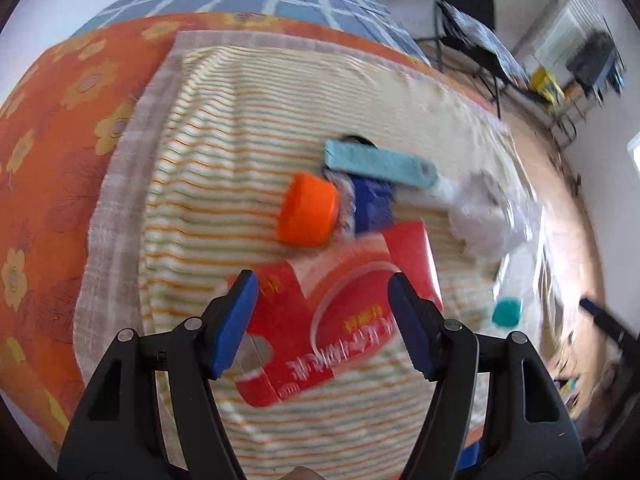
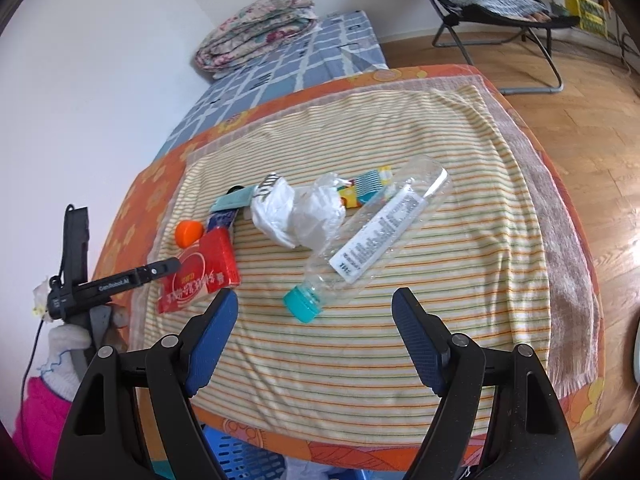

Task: Collect trash
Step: 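Grasp the red tissue box with the left tool while the right tool grasps the clear bottle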

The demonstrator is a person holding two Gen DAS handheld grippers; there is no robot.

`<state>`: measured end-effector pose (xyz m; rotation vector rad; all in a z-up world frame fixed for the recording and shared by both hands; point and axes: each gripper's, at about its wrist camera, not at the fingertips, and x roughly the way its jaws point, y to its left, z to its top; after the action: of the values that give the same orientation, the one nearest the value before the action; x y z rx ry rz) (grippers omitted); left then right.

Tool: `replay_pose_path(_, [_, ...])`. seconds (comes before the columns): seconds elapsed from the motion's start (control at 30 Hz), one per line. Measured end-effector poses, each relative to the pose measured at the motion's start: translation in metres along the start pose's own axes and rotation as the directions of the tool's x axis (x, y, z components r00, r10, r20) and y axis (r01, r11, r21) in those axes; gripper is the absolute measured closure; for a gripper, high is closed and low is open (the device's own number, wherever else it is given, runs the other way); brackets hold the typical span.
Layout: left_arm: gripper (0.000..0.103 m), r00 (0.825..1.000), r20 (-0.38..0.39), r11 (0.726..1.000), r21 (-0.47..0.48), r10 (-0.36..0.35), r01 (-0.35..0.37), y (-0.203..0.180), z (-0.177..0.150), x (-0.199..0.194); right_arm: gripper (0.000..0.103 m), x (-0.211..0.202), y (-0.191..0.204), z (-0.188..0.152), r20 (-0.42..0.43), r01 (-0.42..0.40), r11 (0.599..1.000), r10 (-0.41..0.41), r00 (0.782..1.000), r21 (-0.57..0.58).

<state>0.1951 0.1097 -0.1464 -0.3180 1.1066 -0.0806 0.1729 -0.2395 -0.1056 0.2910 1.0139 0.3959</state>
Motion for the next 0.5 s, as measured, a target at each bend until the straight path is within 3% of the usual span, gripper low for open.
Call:
replay_pose_path(0.1, [0.034,1.000,0.007,0.998,-0.054,-0.030,0.030,0.009,0.013,0.008,0.024,0.002,-0.002,0.001,-0.002,-0.006,1.000,0.006,1.000,0.023])
replay_pose_path(0.23, [0.034,0.990,-0.073,0.991,-0.078,-0.118,0.112,0.010,0.012,0.024,0.024,0.004,-0.001,0.005,0.008,0.017,1.000,-0.017,1.000,0.000])
replay_pose_path(0.5, [0.034,0.980,-0.190,0.990,0.112,-0.060,0.083,-0.027,-0.026,0.025,0.024,0.022,-0.031,0.023,-0.027,0.057,0.996,-0.055,0.998,0.074])
